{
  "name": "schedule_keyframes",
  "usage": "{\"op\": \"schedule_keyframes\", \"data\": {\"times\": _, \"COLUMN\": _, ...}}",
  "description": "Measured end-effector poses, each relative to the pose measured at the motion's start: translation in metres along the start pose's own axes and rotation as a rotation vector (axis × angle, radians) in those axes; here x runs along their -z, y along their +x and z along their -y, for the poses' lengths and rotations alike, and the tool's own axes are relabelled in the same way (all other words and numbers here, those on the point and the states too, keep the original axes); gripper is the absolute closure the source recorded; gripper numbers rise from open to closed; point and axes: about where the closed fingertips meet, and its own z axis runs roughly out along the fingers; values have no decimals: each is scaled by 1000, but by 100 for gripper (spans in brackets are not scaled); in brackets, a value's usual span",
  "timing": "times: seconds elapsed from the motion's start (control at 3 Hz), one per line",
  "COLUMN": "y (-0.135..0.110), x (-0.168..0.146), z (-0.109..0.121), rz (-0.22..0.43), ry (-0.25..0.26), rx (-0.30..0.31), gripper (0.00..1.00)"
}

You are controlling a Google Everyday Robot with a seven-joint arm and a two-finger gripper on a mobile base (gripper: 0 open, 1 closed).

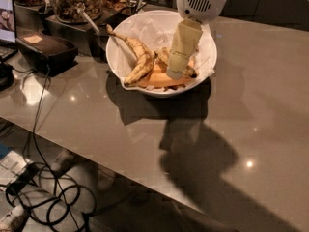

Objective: Pick banana from white bowl

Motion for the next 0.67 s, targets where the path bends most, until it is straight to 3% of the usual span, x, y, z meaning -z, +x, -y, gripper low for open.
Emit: {"op": "schedule_keyframes", "data": {"times": 0.67, "y": -9, "x": -20, "z": 16, "rz": 71, "ry": -104, "rx": -97, "gripper": 0}}
